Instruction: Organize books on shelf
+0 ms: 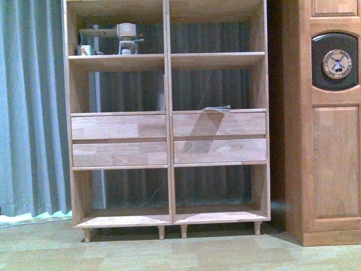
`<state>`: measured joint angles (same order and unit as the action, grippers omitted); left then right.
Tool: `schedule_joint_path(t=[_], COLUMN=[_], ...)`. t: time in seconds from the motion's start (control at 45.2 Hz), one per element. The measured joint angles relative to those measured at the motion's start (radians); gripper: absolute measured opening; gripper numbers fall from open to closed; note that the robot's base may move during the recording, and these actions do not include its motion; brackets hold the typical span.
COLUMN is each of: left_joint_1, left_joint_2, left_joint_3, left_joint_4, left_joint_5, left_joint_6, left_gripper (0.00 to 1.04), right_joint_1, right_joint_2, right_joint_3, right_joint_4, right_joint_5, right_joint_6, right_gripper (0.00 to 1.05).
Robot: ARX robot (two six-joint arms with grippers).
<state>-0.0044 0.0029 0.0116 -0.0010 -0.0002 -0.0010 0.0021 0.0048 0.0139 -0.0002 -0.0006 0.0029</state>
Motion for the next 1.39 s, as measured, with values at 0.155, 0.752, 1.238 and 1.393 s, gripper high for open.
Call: schedule_joint_path(t=[0.155,0.752,1.238,1.393], left_joint_1=[0.000,0.000,0.000,0.000], left_joint_2=[0.000,0.000,0.000,0.000], left_joint_3=[0.000,0.000,0.000,0.000], left_joint_4=[0.000,0.000,0.000,0.000], left_joint_5=[0.000,0.000,0.000,0.000], left_joint_6=[0.000,0.000,0.000,0.000], left_gripper=[0.97,0.97,0.97,0.97], right_joint_1=[0.000,0.000,0.000,0.000], right_joint_2=[0.000,0.000,0.000,0.000], right_joint_3=[0.000,0.000,0.000,0.000], right_joint_4=[0.000,0.000,0.000,0.000], right_joint_5=[0.000,0.000,0.000,0.000], right_joint_6=[0.000,0.000,0.000,0.000], right_gripper=[0.98,0.98,0.98,0.98])
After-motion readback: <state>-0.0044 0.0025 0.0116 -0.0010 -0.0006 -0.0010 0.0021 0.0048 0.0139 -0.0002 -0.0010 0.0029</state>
